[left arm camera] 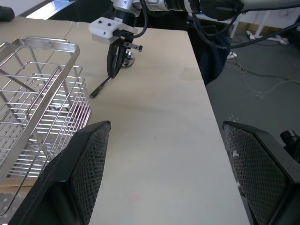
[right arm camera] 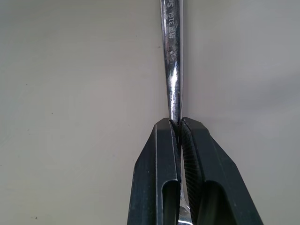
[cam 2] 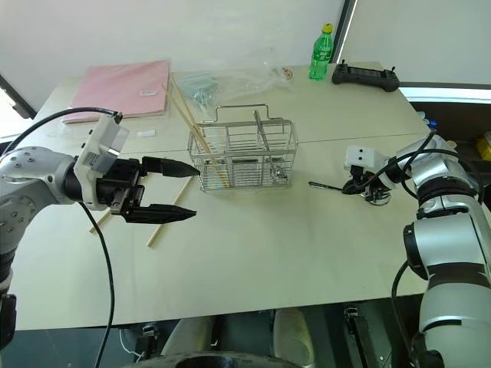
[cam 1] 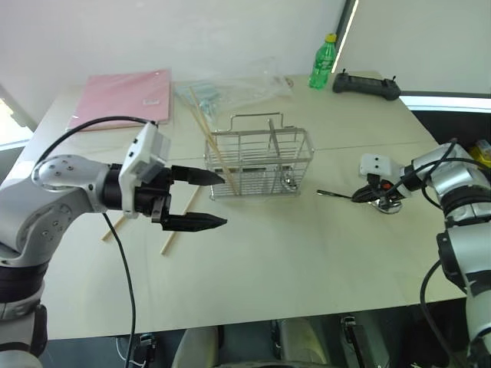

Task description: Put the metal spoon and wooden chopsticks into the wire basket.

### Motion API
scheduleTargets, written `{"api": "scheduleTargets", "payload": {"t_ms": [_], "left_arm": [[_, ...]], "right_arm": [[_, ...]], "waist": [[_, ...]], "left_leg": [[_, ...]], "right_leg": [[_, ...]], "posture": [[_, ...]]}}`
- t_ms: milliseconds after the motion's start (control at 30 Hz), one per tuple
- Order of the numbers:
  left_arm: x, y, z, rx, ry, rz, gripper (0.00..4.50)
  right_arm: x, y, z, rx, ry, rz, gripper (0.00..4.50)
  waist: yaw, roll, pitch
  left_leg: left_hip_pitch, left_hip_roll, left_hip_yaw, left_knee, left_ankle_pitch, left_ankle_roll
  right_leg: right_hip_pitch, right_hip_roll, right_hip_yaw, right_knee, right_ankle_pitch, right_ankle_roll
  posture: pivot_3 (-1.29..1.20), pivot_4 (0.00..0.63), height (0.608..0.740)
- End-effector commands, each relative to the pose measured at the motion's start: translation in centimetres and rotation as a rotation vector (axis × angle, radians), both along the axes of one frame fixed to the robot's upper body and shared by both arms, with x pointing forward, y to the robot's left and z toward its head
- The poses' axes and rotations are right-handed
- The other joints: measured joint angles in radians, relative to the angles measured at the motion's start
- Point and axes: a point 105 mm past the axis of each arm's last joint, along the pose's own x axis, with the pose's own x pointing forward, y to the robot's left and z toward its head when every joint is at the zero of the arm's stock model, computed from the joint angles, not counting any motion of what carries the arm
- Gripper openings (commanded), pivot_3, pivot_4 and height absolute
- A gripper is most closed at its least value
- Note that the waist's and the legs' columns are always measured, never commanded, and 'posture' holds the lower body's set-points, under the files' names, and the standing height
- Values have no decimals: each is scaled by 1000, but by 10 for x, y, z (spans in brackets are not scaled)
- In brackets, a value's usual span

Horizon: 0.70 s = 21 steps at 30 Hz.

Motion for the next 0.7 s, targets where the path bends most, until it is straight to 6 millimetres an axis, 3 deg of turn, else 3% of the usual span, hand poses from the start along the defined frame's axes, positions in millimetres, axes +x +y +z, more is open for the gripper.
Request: {"api": "scheduleTargets", "payload": {"t_ms": [33,133,333,467,700], "left_arm": [[1,1,11,-14,-54,2,4042],[2,0,11,-17,-58,0,4042],[8,0,16,-48,-71,14,4042],[17,0,23,-66,-96,20,4042],[31,0,31,-83,-141,20,4042]], "right_arm": [[4,-1,5,4,-37,-13,45],[6,-1,9,6,-60,-18,45],[10,10,47,100,-128,51,45],[-11,9,74,136,-110,167,45],[-61,47,131,363,-121,309,45]], "waist": [[0,0,0],[0,0,0],[-1,0,0],[5,1,1],[-1,2,1]], "left_leg": [[0,0,0,0,0,0],[0,0,0,0,0,0],[0,0,0,0,0,0],[0,0,0,0,0,0],[-1,0,1,0,0,0]], "right_leg": [[0,0,0,0,0,0],[0,0,0,0,0,0],[0,0,0,0,1,2],[0,0,0,0,2,4],[0,-1,0,-2,2,5]], "posture": [[0,150,722],[0,150,722],[0,150,722],[0,150,722],[0,150,722]]}}
